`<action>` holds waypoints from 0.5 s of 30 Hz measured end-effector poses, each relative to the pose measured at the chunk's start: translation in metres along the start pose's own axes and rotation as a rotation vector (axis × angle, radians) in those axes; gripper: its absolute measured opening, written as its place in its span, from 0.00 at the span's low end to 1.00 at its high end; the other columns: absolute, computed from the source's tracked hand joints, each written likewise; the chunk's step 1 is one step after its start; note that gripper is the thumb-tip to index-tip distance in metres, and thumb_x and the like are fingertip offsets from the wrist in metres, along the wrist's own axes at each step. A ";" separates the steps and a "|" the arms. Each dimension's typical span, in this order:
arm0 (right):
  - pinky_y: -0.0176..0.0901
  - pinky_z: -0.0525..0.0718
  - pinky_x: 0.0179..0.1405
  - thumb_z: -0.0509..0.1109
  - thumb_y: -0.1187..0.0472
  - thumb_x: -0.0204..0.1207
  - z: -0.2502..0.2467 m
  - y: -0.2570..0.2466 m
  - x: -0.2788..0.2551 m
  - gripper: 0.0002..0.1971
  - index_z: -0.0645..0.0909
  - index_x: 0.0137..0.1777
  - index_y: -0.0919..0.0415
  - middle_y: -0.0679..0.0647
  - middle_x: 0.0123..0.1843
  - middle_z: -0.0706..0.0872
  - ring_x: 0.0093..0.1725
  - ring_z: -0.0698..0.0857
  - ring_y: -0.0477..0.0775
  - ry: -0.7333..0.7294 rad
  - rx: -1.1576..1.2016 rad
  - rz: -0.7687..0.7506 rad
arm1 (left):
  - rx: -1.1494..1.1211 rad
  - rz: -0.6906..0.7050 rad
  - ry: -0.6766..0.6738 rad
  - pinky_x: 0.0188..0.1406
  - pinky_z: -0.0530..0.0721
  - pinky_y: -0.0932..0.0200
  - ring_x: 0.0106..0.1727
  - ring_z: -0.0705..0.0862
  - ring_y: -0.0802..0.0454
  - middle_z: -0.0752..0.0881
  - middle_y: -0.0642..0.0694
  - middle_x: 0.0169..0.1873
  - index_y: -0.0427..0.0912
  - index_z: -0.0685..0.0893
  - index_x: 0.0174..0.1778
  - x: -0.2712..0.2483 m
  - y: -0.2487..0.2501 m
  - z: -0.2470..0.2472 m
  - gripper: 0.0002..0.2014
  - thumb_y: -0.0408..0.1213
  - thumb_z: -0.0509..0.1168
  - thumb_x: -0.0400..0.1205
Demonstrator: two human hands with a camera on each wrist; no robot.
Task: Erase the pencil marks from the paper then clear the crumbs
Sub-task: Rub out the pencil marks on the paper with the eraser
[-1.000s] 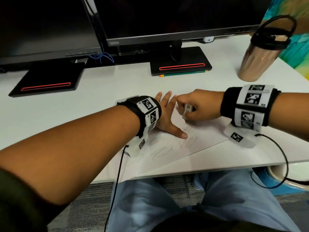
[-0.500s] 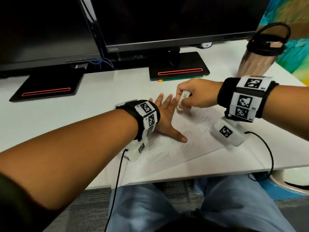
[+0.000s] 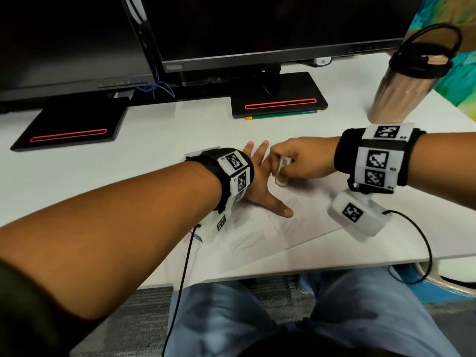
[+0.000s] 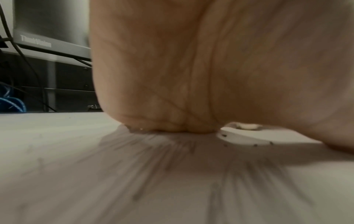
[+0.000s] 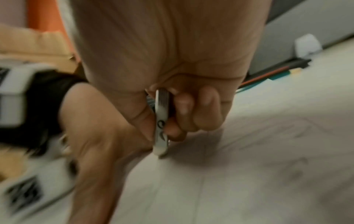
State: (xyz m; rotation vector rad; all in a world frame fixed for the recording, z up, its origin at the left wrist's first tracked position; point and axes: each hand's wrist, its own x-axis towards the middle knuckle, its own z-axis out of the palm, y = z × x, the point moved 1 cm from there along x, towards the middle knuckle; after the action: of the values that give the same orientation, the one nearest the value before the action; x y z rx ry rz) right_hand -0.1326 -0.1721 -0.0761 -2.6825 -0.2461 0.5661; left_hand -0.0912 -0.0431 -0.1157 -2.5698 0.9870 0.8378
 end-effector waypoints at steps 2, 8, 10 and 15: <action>0.47 0.81 0.51 0.70 0.59 0.77 -0.002 0.001 0.001 0.02 0.79 0.45 0.52 0.49 0.50 0.87 0.50 0.83 0.51 0.071 -0.008 0.017 | -0.003 -0.001 0.016 0.83 0.37 0.30 0.84 0.27 0.36 0.25 0.45 0.83 0.54 0.27 0.84 0.000 0.001 0.000 0.69 0.83 0.63 0.61; 0.45 0.81 0.46 0.72 0.58 0.76 -0.003 0.001 0.003 0.05 0.78 0.43 0.50 0.48 0.46 0.87 0.47 0.83 0.51 0.051 -0.001 0.041 | 0.002 -0.003 0.022 0.81 0.36 0.32 0.84 0.28 0.35 0.25 0.44 0.84 0.55 0.29 0.85 -0.002 0.002 -0.001 0.68 0.83 0.63 0.62; 0.45 0.81 0.47 0.71 0.59 0.76 -0.006 0.001 0.005 0.07 0.77 0.41 0.48 0.48 0.47 0.87 0.48 0.83 0.50 0.080 -0.035 0.027 | 0.006 -0.005 0.030 0.81 0.36 0.32 0.84 0.28 0.35 0.26 0.44 0.84 0.54 0.27 0.84 -0.001 0.001 -0.001 0.69 0.83 0.63 0.62; 0.43 0.81 0.47 0.71 0.61 0.76 -0.003 -0.002 0.005 0.06 0.78 0.42 0.48 0.43 0.44 0.86 0.47 0.83 0.48 0.014 0.013 0.016 | -0.001 -0.012 0.020 0.81 0.35 0.31 0.84 0.26 0.36 0.26 0.43 0.84 0.55 0.28 0.84 -0.002 0.002 -0.001 0.67 0.82 0.63 0.63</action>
State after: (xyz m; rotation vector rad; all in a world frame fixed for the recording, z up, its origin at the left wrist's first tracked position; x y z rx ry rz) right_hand -0.1274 -0.1702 -0.0743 -2.6777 -0.2167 0.5511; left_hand -0.0938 -0.0439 -0.1137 -2.5871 0.9757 0.8113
